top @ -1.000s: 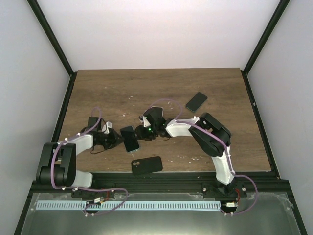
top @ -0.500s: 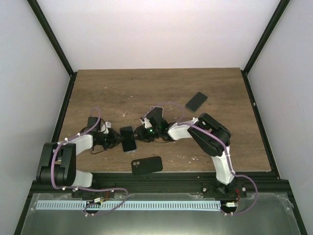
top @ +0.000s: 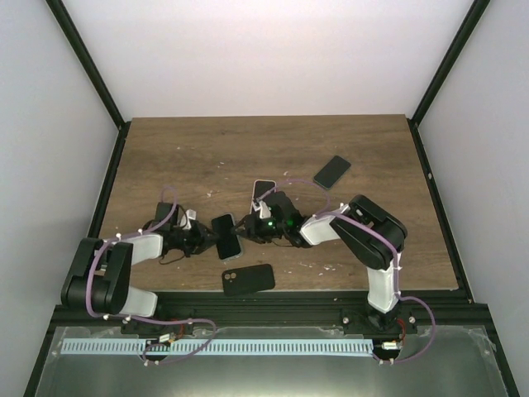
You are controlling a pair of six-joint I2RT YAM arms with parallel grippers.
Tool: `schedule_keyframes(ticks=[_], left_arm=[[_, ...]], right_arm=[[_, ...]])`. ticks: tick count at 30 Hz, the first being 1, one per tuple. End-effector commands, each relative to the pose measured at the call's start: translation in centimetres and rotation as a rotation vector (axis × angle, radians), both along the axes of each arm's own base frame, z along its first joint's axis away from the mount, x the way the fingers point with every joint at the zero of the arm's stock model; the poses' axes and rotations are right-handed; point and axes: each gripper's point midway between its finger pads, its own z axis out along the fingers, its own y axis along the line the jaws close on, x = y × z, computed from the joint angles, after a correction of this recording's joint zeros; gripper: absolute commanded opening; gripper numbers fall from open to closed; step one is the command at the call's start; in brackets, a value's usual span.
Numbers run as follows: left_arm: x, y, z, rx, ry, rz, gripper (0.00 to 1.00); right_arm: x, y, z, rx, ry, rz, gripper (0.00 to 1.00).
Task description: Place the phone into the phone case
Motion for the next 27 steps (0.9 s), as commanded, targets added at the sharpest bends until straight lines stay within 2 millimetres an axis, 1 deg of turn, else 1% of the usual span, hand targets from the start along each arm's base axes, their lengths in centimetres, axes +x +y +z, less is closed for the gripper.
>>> schedule_keyframes(ticks=[1, 4, 8, 12, 15, 18, 22, 27], left_arm=[[-1.0, -3.0, 1.5, -0.146, 0.028, -0.084, 0.26], [-0.8, -2.9, 1.5, -0.129, 0.016, -0.102, 0.26], [-0.9, -2.4, 1.0, -0.082, 0.023, -0.108, 0.24], [-0.9, -2.2, 0.6, -0.078, 0.012, -0.107, 0.22], [-1.0, -2.2, 0.7, -0.076, 0.007, -0.115, 0.21], [-1.1, -1.7, 0.6, -0.056, 0.005, -0.11, 0.21], [-1.0, -1.1, 0.7, -0.035, -0.007, -0.1, 0.21], [-1.1, -0.9, 0.1, -0.036, 0.008, -0.097, 0.21]], right_arm=[[-0.7, 2.3, 6.9, 0.192, -0.133, 0.08, 0.44], [-0.9, 2.4, 6.6, 0.192, -0.124, 0.096, 0.46], [-1.3, 2.2, 5.9, 0.197, -0.107, 0.103, 0.45], [-1.6, 2.2, 6.3, 0.222, -0.113, 0.115, 0.44], [-1.7, 2.5, 7.0, 0.252, -0.121, 0.133, 0.44], [-2.1, 2.6, 7.2, 0.286, -0.098, 0.153, 0.45], [-2.3, 2.6, 6.0, 0.273, -0.053, 0.148, 0.45], [-2.3, 2.5, 4.4, 0.24, -0.019, 0.143, 0.46]])
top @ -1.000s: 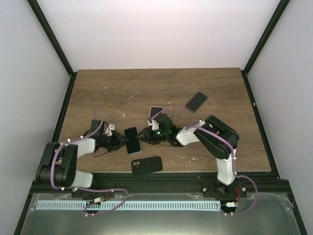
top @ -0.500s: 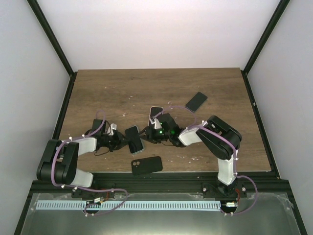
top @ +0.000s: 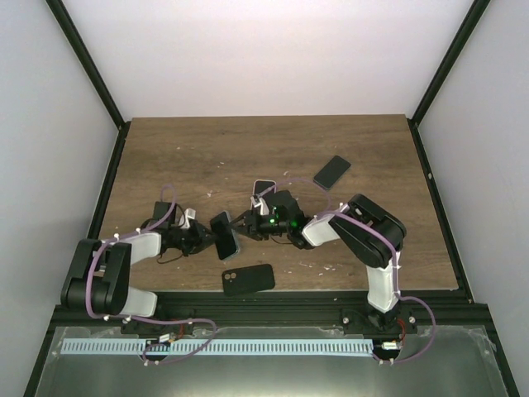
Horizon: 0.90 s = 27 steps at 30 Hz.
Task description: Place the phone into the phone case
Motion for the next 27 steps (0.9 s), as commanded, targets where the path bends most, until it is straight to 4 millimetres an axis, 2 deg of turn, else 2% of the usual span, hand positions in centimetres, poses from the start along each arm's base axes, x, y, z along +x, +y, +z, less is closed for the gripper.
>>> schedule_keyframes(ticks=[1, 8, 16, 21, 23, 27], left_arm=[[-1.1, -1.0, -0.4, -0.035, 0.029, -0.062, 0.21], [-1.2, -1.2, -0.9, -0.039, 0.039, -0.071, 0.21], [-1.2, -1.1, -0.3, -0.046, 0.036, -0.057, 0.22], [-0.6, -0.9, 1.7, -0.075, -0.008, -0.043, 0.3], [-0.3, -0.6, 3.3, -0.098, -0.045, -0.031, 0.34], [0.2, 0.5, 6.6, -0.104, -0.131, -0.015, 0.5]], right_arm=[[-2.5, 2.1, 1.3, 0.077, -0.012, 0.125, 0.46], [-2.0, 1.9, -0.7, -0.031, -0.012, 0.115, 0.45], [-1.5, 1.3, -1.0, -0.082, -0.027, 0.067, 0.21], [-1.9, 1.7, 0.0, 0.0, -0.002, 0.1, 0.1], [-2.1, 1.5, 0.8, 0.028, -0.012, 0.103, 0.09], [-1.8, 0.8, 2.5, 0.06, -0.067, 0.091, 0.1]])
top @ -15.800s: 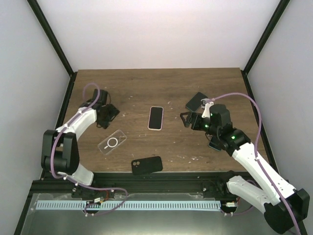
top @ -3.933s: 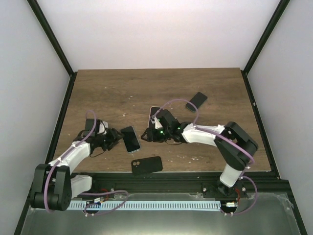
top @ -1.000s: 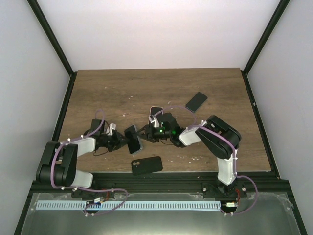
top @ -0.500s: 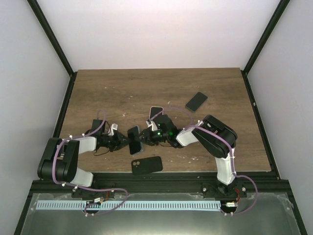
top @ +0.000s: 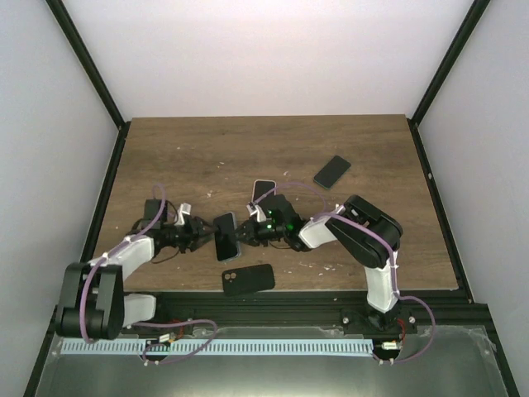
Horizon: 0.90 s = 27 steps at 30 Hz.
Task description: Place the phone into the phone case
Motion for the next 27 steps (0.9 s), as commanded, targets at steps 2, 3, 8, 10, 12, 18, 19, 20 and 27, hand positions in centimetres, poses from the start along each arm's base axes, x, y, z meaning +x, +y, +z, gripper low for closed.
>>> schedule_keyframes(ticks=[2, 3, 8, 10, 12, 18, 19, 20, 27], left_arm=[[0.7, 0.7, 5.3, -0.017, -0.128, -0.018, 0.56], [0.6, 0.6, 6.3, -0.024, -0.15, -0.03, 0.58], [0.2, 0.0, 10.7, -0.089, -0.261, -0.068, 0.7], [-0.1, -0.5, 12.3, -0.131, -0.31, -0.098, 0.76], [-0.5, -0.9, 13.9, -0.172, -0.354, -0.128, 0.79], [-1.9, -2.0, 18.5, -0.323, -0.481, -0.227, 0.79], [-2.1, -2.1, 19.0, -0.347, -0.492, -0.235, 0.78], [-2.4, -2.2, 19.6, -0.364, -0.508, -0.239, 0.77], [-3.2, -2.3, 21.8, -0.426, -0.576, -0.235, 0.62]], right_arm=[[0.1, -0.3, 5.4, 0.141, -0.111, 0.029, 0.1], [0.0, -0.6, 5.9, 0.157, -0.12, 0.036, 0.1], [-0.5, -2.5, 9.9, 0.23, -0.189, 0.05, 0.1], [-0.8, -2.8, 11.7, 0.253, -0.235, 0.066, 0.1], [-1.3, -3.1, 13.2, 0.272, -0.271, 0.086, 0.1], [-3.4, -4.1, 17.8, 0.386, -0.323, 0.141, 0.1], [-3.8, -4.2, 18.5, 0.41, -0.329, 0.152, 0.1], [-4.1, -4.4, 19.2, 0.431, -0.334, 0.159, 0.1], [-5.4, -4.7, 21.7, 0.511, -0.337, 0.21, 0.1]])
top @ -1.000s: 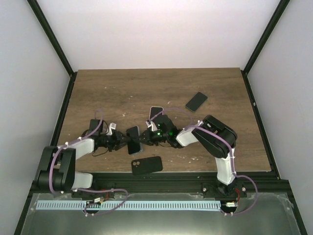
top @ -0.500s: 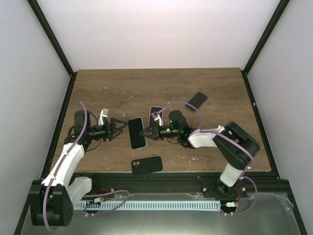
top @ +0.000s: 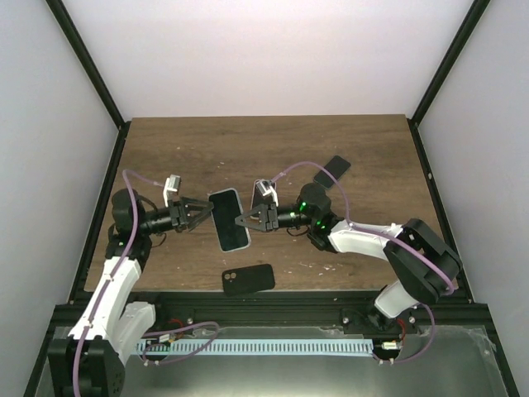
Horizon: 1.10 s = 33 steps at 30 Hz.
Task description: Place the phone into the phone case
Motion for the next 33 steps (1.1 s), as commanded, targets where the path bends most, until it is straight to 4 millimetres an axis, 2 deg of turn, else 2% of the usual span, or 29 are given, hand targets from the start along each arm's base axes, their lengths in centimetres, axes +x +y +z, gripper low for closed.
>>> schedule_keyframes(ticks=[1, 8, 16, 23, 27, 30, 33], left_arm=[[-0.9, -0.2, 2.6, -0.069, -0.091, -0.037, 0.6], [-0.8, -0.3, 2.4, -0.08, -0.059, -0.033, 0.39], [-0.1, -0.3, 1.3, -0.082, -0.015, -0.022, 0.2], [0.2, -0.3, 0.6, -0.065, 0.004, -0.024, 0.02], [0.3, -0.3, -0.2, -0.049, 0.043, -0.028, 0.0], [0.4, -0.4, -0.5, -0.039, 0.064, -0.036, 0.01], [0.6, -0.4, -0.5, -0.034, 0.079, -0.041, 0.09]], right_arm=[[-1.4, -0.5, 4.0, 0.113, -0.074, 0.058, 0.1], [-1.5, -0.3, 3.9, 0.115, -0.065, 0.061, 0.1], [-1.5, 0.1, 3.5, 0.109, -0.041, 0.066, 0.11], [-1.2, 0.2, 2.8, 0.088, -0.025, 0.052, 0.22], [-0.9, 0.3, 2.3, 0.078, 0.003, 0.041, 0.21], [-0.7, 0.3, 2.2, 0.085, 0.025, 0.029, 0.15], [-0.4, 0.2, 2.6, 0.108, 0.057, 0.006, 0.11]])
